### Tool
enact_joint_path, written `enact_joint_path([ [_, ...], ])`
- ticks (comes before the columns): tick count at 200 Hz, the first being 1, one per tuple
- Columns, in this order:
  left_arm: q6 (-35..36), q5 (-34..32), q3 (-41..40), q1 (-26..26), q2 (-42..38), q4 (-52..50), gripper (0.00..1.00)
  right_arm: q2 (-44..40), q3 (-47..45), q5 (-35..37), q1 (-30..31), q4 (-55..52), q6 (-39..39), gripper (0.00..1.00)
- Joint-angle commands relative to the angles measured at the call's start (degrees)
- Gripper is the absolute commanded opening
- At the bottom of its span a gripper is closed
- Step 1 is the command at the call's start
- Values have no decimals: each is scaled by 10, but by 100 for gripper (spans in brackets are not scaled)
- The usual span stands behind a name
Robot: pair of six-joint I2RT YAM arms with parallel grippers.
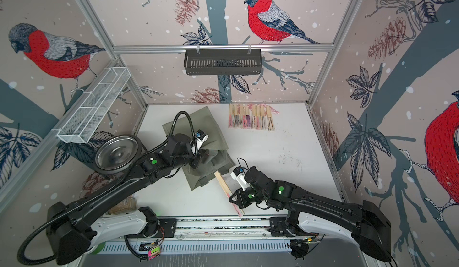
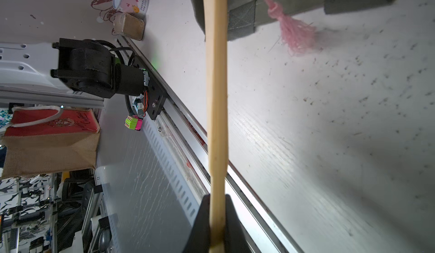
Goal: Take out the folding fans from the tote bags
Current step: Place the folding fan at the center of the board.
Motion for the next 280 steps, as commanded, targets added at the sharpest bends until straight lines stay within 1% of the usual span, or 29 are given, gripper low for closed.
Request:
enact_joint_path([
  [1, 3, -4, 3, 1, -3, 13, 0, -31, 5, 26, 1, -38, 11, 8],
  [34, 3, -1, 1, 1, -3, 13, 0, -71, 10, 51, -3, -83, 13, 7],
  [58, 4, -1, 6, 2, 2, 11, 0, -109, 11, 69, -20, -84, 16, 7],
  [81, 4, -1, 3, 1, -1, 14, 0, -146, 31, 96, -52, -106, 21, 7],
  [96, 4, 1, 4, 2, 0, 14, 0, -167, 47, 99, -76, -122, 17, 7],
  [117, 4, 4, 5, 2, -2, 11, 0, -172, 73, 119, -111, -143, -3, 7],
  [141, 4, 4, 5, 2, -5, 13, 0, -149, 106, 138, -173, -137, -31, 7],
  [153, 4, 3, 6, 2, -4, 11, 0, -129, 117, 131, -211, -120, -48, 7],
  [166, 3, 4, 4, 2, -5, 13, 0, -102, 129, 110, -258, -96, -68, 7],
  [192, 4, 2, 4, 2, -7, 13, 0, -40, 152, 44, -363, -57, -108, 7],
  [224, 4, 3, 2, 2, -7, 13, 0, 35, 181, -1, -470, -11, -150, 6],
  [237, 5, -1, 4, 3, -6, 12, 0, 67, 203, -5, -496, -10, -170, 6],
  [256, 5, 2, 4, 3, -8, 12, 0, 112, 224, 23, -528, 2, -183, 6],
  [280, 5, 1, 2, 3, -10, 12, 0, 171, 250, 2, -577, 20, -196, 6],
])
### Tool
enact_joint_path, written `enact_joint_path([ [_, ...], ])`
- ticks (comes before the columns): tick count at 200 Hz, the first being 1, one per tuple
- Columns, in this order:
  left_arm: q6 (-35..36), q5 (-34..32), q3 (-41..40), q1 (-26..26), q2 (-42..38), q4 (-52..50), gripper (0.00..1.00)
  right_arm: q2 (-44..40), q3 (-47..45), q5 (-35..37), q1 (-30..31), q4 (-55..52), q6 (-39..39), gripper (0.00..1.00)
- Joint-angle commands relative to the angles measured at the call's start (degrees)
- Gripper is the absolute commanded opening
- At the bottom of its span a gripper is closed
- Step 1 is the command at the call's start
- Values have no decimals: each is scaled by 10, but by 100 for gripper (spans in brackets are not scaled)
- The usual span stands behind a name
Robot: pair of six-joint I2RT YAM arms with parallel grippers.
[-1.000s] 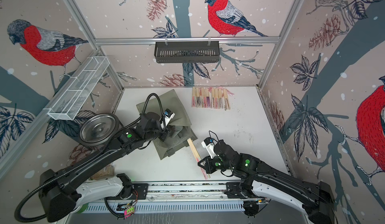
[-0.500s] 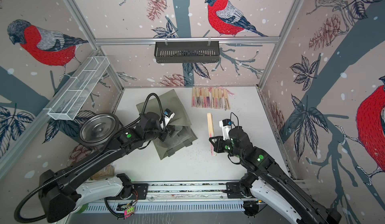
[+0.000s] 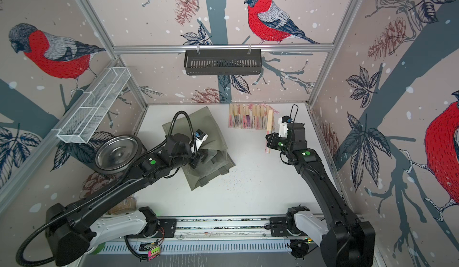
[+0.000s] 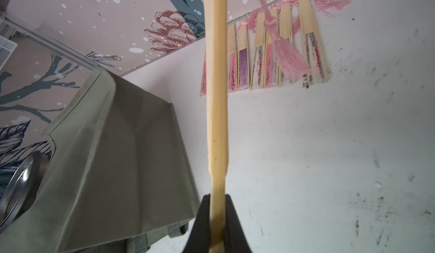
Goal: Take out the folding fans from the tote bags
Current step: Place the folding fan at the center of the board.
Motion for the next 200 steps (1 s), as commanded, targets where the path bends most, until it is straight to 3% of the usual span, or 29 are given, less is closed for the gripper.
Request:
enact_joint_path([
  [1, 5, 1, 1, 1, -3, 12, 0, 44, 24, -18, -35, 39, -30, 6],
  [75, 5, 4, 2, 1, -4, 13, 0, 237, 164, 48, -117, -3, -76, 6],
  [174, 5, 7, 1, 1, -2, 14, 0, 565, 431, 92, -142, -90, -146, 7],
  [200, 5, 4, 0, 1, -2, 15, 0, 634, 499, 72, -143, -105, -157, 7],
])
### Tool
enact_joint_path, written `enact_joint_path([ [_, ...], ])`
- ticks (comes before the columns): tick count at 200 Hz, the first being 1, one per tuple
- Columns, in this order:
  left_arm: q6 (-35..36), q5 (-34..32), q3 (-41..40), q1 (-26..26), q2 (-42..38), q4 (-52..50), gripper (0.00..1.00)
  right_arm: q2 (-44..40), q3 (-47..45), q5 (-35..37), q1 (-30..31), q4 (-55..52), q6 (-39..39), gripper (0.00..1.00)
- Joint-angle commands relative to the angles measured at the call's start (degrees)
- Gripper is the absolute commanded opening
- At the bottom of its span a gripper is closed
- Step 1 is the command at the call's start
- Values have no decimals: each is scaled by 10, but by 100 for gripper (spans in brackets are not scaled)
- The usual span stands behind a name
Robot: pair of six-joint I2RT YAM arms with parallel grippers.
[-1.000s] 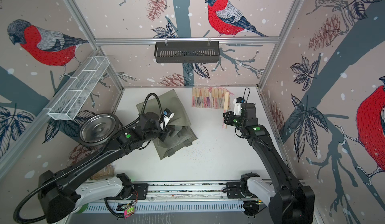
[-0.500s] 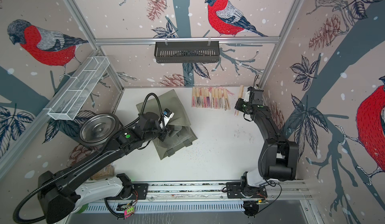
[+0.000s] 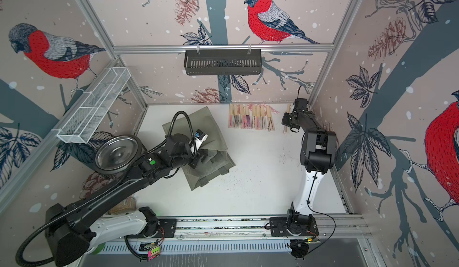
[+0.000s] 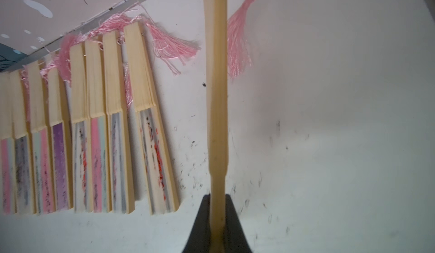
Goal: Take out the folding fans from the tote bags
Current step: Place the folding fan at the center of the board.
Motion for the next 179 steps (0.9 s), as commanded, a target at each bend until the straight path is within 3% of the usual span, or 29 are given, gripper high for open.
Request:
enact_joint_path([
  [1, 5, 3, 0, 1, -1, 15, 0, 44, 51, -8, 0, -33, -23, 7],
  [69, 5, 3, -1, 1, 4, 15, 0, 183, 238, -42, 25, -115, -85, 7],
  [179, 6, -3, 0, 1, 10, 14, 0, 227, 274, -162, 19, -142, -79, 9],
])
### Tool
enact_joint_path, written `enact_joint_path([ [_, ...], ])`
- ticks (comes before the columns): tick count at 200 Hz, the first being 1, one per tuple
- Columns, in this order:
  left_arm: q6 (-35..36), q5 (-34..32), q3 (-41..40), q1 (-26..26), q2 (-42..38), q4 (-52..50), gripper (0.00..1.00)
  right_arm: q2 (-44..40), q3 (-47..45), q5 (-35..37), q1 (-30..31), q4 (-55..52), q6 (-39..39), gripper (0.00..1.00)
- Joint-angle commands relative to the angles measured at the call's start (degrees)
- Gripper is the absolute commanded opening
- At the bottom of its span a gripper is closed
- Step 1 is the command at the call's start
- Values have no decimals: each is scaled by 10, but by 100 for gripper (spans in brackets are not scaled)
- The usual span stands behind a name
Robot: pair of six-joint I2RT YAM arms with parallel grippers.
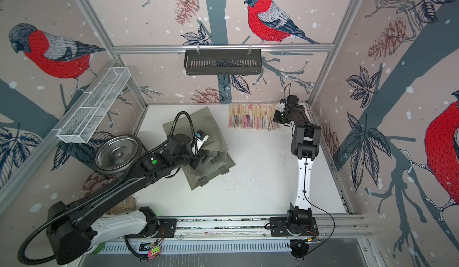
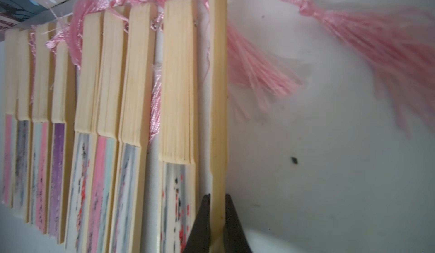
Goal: Take out the folding fans from the tote bags
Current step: Place the folding fan at the center of the board.
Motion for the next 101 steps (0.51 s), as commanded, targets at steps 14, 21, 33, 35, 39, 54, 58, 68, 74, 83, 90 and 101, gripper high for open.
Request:
enact_joint_path([
  [14, 5, -4, 1, 1, -2, 14, 0, 11, 5, -27, -3, -31, 9, 9],
  [21, 5, -2, 1, 1, -2, 14, 0, 12, 5, -29, -4, -33, 10, 9],
  [33, 5, -2, 1, 1, -3, 13, 0, 12, 4, -33, -6, -32, 15, 9],
  [35, 5, -2, 1, 1, -3, 13, 0, 13, 4, -36, -7, -32, 16, 9],
  [39, 5, -2, 1, 1, -2, 13, 0, 14, 5, -41, -7, -32, 18, 9],
  [54, 5, -4, 1, 1, -2, 14, 0, 21, 13, -61, -8, -34, 21, 9],
  [58, 5, -4, 1, 1, -2, 13, 0, 23, 17, -66, -8, -38, 21, 9],
  [68, 5, -3, 2, 0, -3, 13, 0, 27, 28, -66, -11, -46, 22, 9],
  [74, 5, -2, 2, 0, -3, 13, 0, 27, 28, -66, -11, -48, 22, 10],
  [83, 5, -2, 1, 1, -4, 13, 0, 27, 28, -67, -12, -49, 22, 10],
  [90, 5, -4, 1, 1, -5, 13, 0, 28, 28, -68, -12, -50, 24, 10],
  [101, 5, -5, 1, 1, -6, 14, 0, 31, 30, -73, -13, -52, 24, 10],
])
